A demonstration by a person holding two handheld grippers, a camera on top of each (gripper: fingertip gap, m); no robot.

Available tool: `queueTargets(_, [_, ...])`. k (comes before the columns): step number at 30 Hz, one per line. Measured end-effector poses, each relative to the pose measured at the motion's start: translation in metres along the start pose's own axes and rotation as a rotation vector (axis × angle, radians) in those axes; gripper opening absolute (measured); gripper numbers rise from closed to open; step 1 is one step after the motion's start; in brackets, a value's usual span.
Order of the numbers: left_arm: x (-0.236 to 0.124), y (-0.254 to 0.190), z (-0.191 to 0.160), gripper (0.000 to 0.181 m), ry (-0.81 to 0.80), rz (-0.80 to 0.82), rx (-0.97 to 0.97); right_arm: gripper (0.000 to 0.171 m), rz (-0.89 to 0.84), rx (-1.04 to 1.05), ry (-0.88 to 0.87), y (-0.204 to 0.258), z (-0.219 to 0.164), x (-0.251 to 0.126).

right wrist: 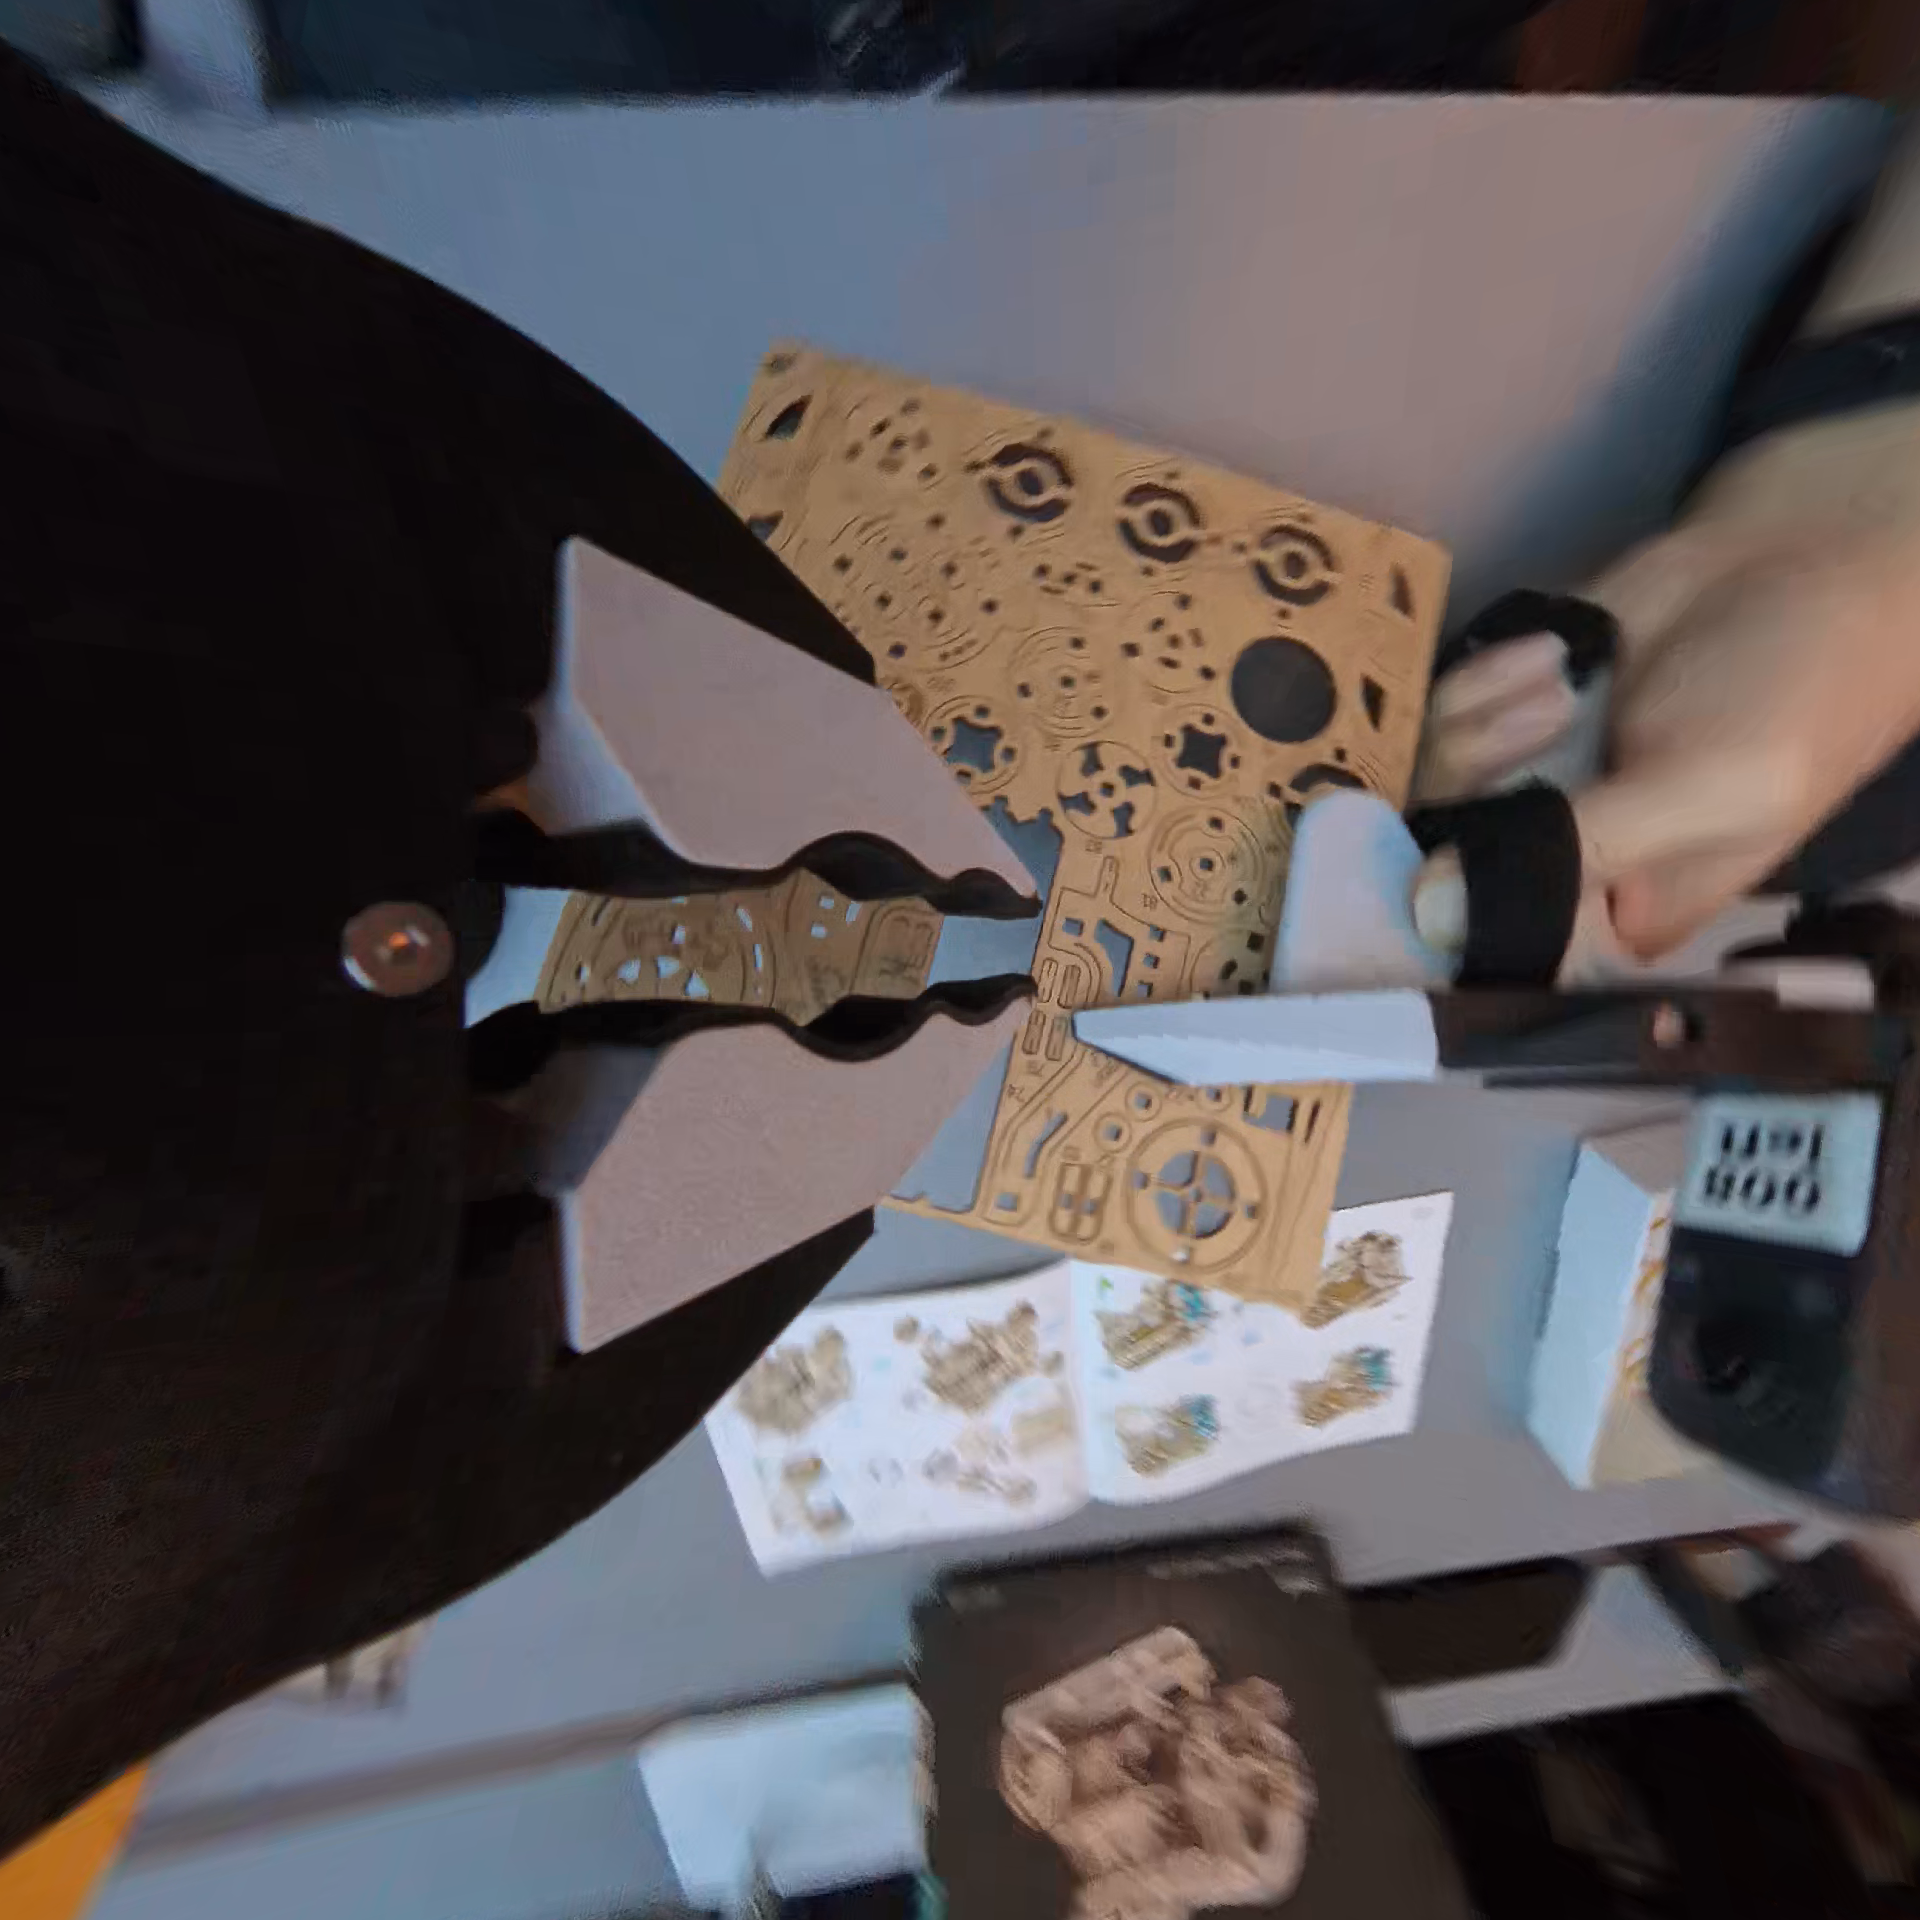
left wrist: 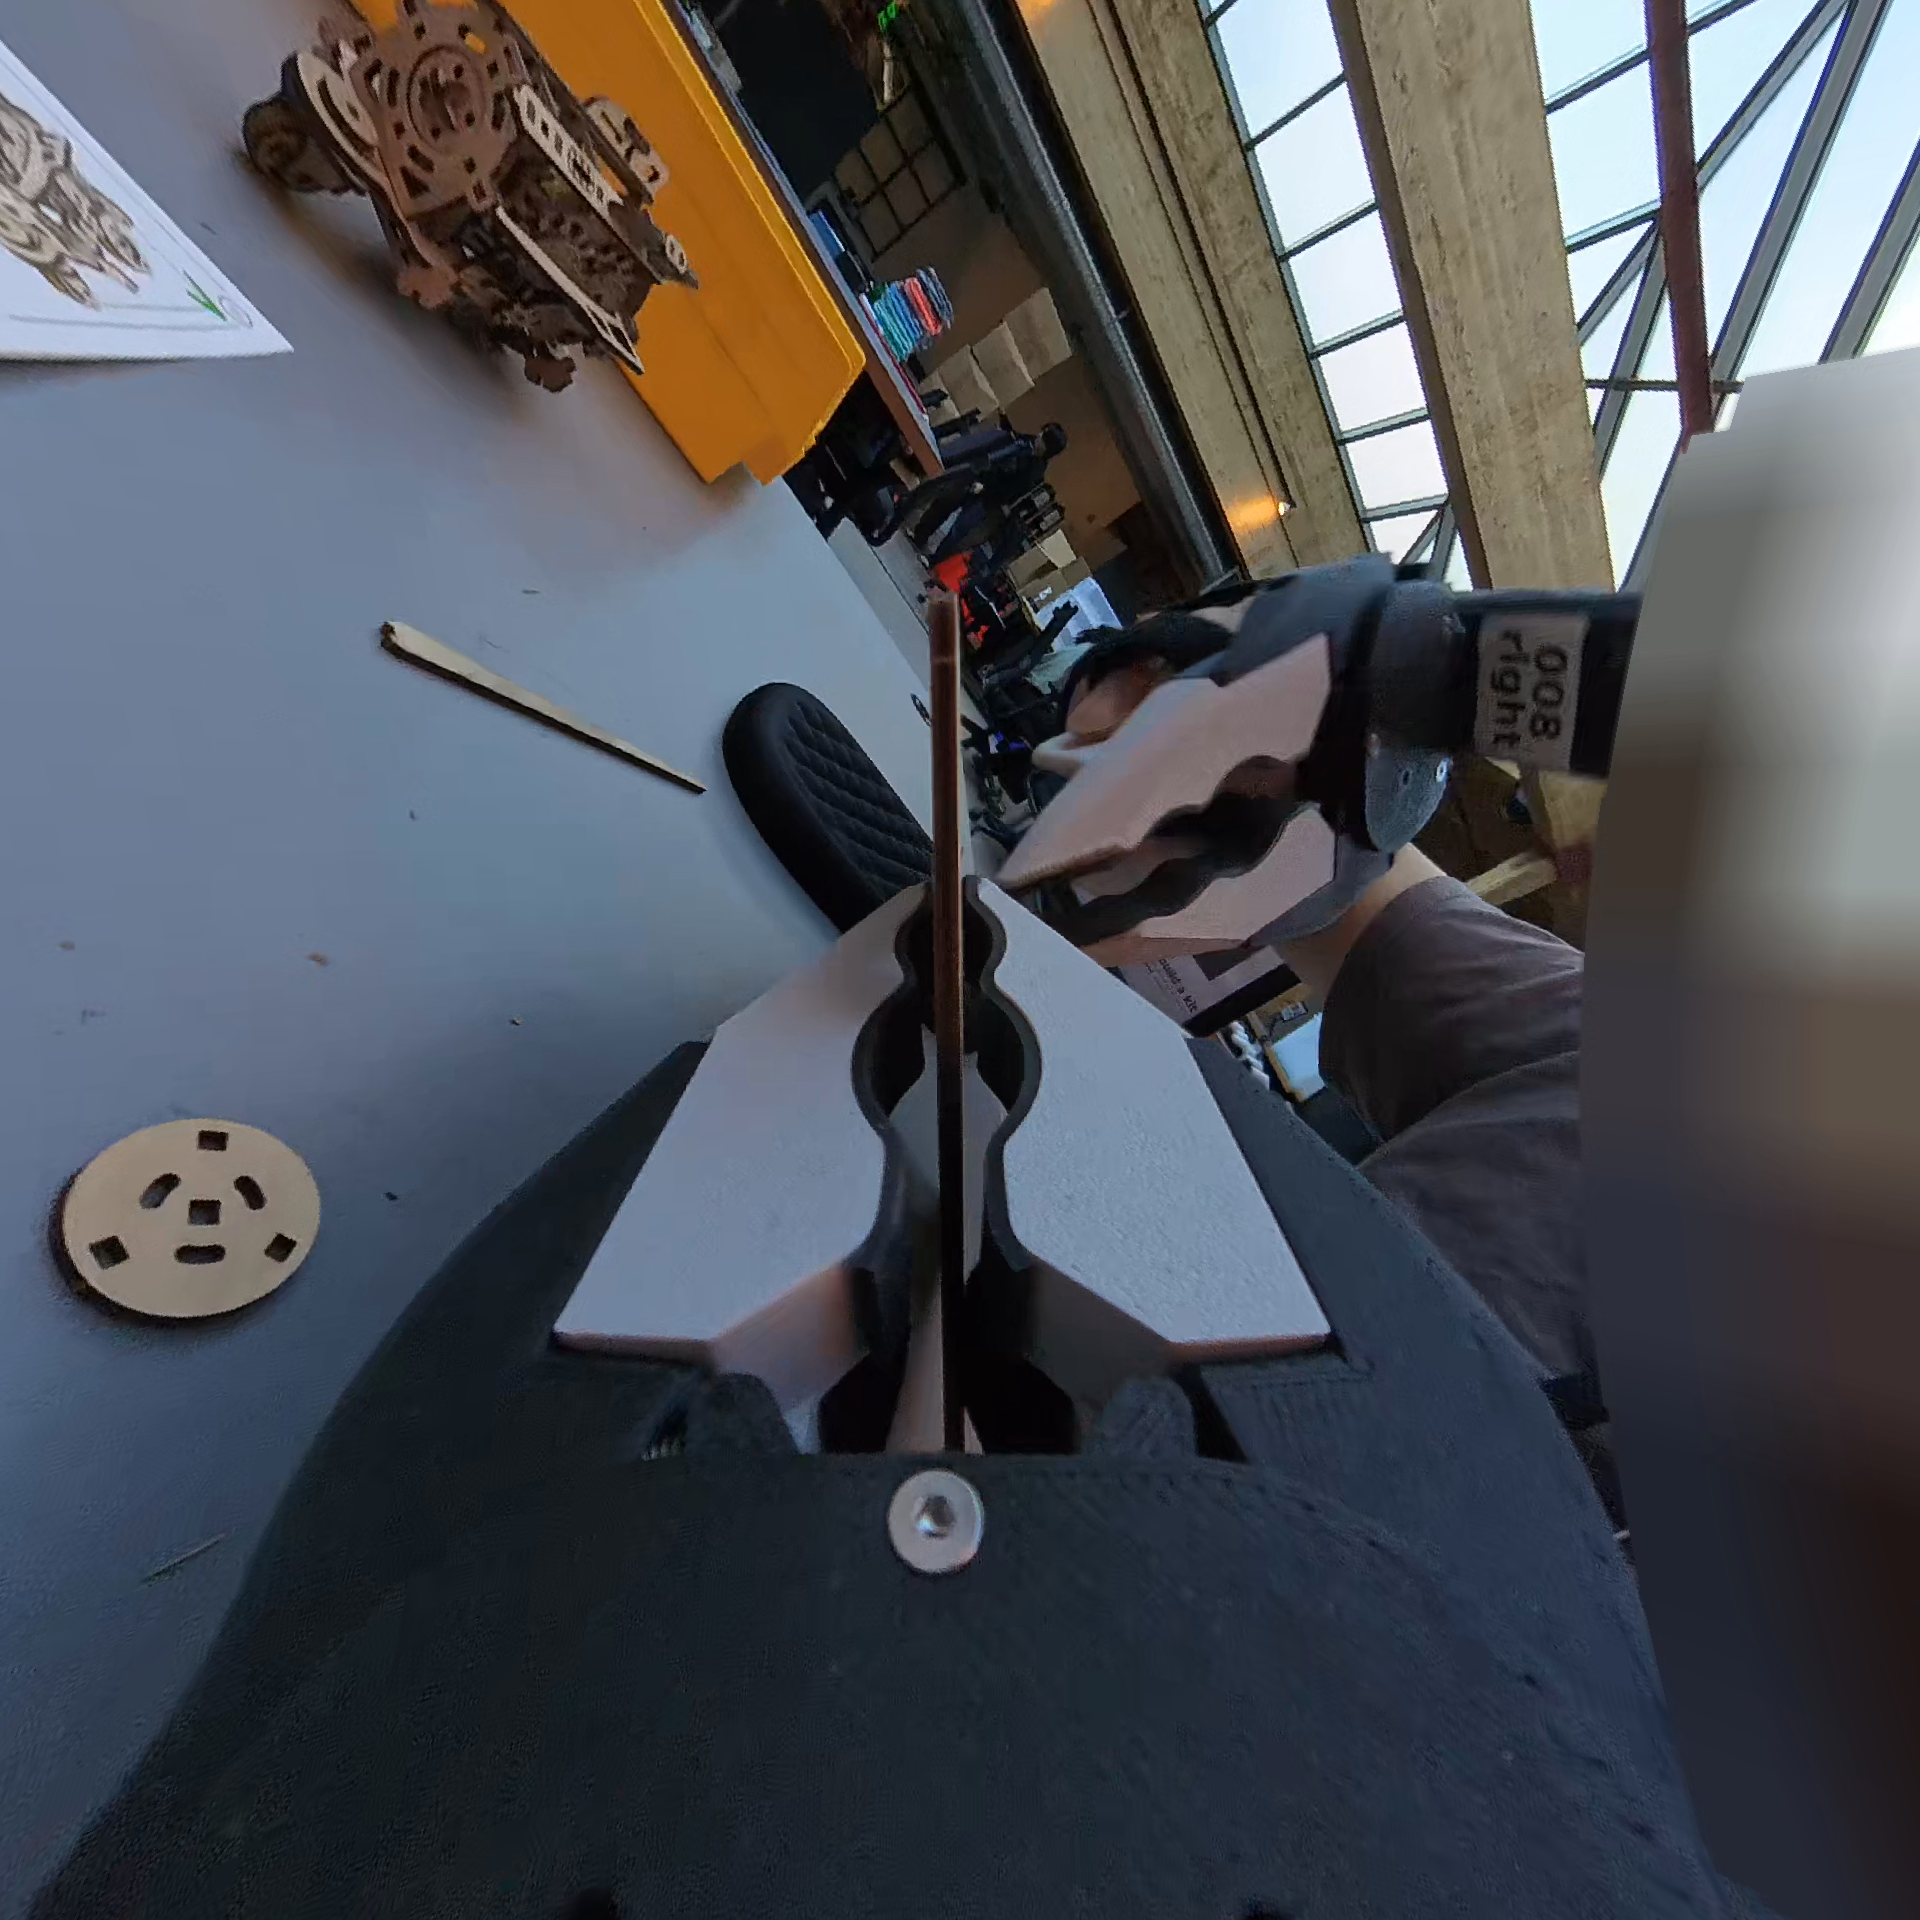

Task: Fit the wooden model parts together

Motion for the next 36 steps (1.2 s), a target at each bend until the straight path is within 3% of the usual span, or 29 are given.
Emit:
queueTargets(3, [0.000, -0.008, 0.001, 0.000, -0.043, 0.035, 0.057, 0.022, 0.262, 0.571, -0.031, -0.009, -0.010, 0.005])
queueTargets(6, [0.000, -0.016, 0.000, 0.000, -0.095, 0.101, 0.126, 0.018, 0.294, 0.783, -0.117, -0.009, -0.014, 0.006])
queueTargets(10, [0.000, -0.026, -0.001, 0.000, -0.148, 0.139, 0.196, 0.014, 0.097, 0.813, -0.181, -0.005, -0.011, 0.000])
queueTargets(14, [0.001, -0.034, -0.003, 0.000, -0.163, 0.167, 0.275, 0.016, 0.054, 0.891, -0.238, 0.000, -0.006, 0.000])
queueTargets(23, [0.000, -0.047, -0.003, 0.000, -0.190, 0.116, 0.386, 0.011, 0.178, 1.064, -0.524, 0.007, -0.017, -0.009])
queueTargets(24, [0.001, -0.048, -0.003, 0.001, -0.185, 0.112, 0.395, 0.003, 0.157, 1.063, -0.519, 0.008, -0.019, -0.009])
queueTargets(30, [0.004, -0.049, -0.004, 0.001, -0.182, 0.101, 0.400, 0.003, 0.121, 1.032, -0.495, 0.010, -0.020, -0.012])
queueTargets(36, [0.000, -0.059, -0.004, 0.001, -0.221, 0.126, 0.462, 0.016, 0.052, 0.963, -0.516, 0.013, -0.007, -0.019])
Point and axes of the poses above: each gripper's, where its closed fingertips meet, x out along the fingers, z out of its top, y = z × x across the jaws, the point moved 10 cm from there along -x, back along the fingers, and after that the axes turned 9 degrees about y, right-handed, at the moved point
